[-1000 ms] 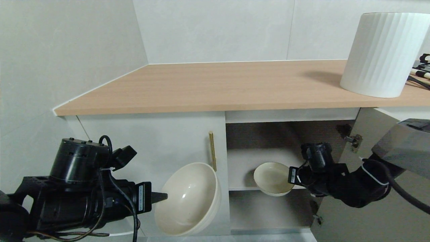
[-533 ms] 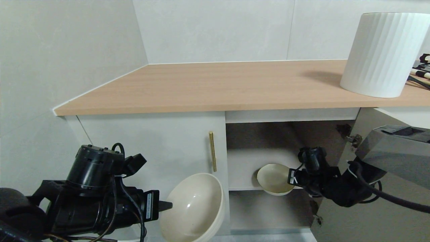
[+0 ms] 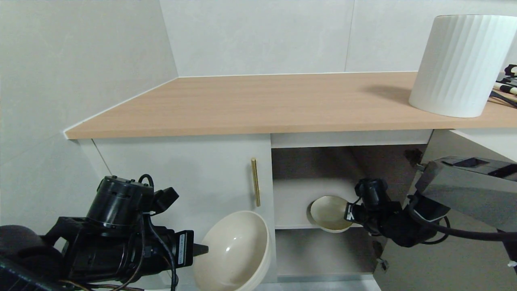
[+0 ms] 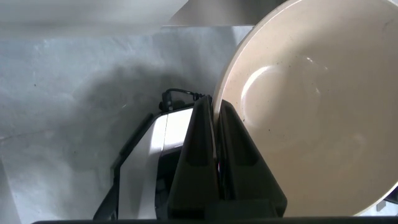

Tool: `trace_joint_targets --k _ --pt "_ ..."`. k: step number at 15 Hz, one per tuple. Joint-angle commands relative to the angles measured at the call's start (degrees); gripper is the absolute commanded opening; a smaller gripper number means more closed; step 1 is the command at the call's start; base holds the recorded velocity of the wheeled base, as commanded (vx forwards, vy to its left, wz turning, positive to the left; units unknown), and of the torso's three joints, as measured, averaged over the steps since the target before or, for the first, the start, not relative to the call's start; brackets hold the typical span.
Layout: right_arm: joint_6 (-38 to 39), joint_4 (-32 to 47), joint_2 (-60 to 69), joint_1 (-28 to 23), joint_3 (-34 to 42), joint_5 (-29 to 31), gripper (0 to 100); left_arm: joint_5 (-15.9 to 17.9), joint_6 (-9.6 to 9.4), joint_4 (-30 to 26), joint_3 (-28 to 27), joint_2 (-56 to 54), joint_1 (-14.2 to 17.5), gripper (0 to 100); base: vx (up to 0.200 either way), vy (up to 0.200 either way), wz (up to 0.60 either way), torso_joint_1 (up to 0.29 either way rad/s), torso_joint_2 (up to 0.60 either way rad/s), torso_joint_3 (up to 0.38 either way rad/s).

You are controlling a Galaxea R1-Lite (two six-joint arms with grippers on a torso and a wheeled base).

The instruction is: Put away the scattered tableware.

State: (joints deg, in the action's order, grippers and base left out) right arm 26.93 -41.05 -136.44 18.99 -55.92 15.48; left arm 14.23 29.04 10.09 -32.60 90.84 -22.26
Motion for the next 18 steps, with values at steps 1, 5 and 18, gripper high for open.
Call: trace_joint_targets --k 1,5,18 --pt "-0.03 -0.17 -1.38 -0.45 -1.21 0.43 0 0.01 0.05 0.01 -0.01 0.12 0.02 0 0.000 0.000 0.00 0.000 0.00 0.000" --pt "1.20 -0.17 -3.13 -0.89 -4.02 1.22 0 0.01 0.14 0.01 -0.01 0.12 0.02 0 0.000 0.000 0.00 0.000 0.00 0.000" --pt "1.28 -0.09 -6.65 -1.41 -10.26 3.33 0 -0.08 0.14 0.10 -0.01 0.30 0.02 0 0.000 0.000 0.00 0.000 0.00 0.000"
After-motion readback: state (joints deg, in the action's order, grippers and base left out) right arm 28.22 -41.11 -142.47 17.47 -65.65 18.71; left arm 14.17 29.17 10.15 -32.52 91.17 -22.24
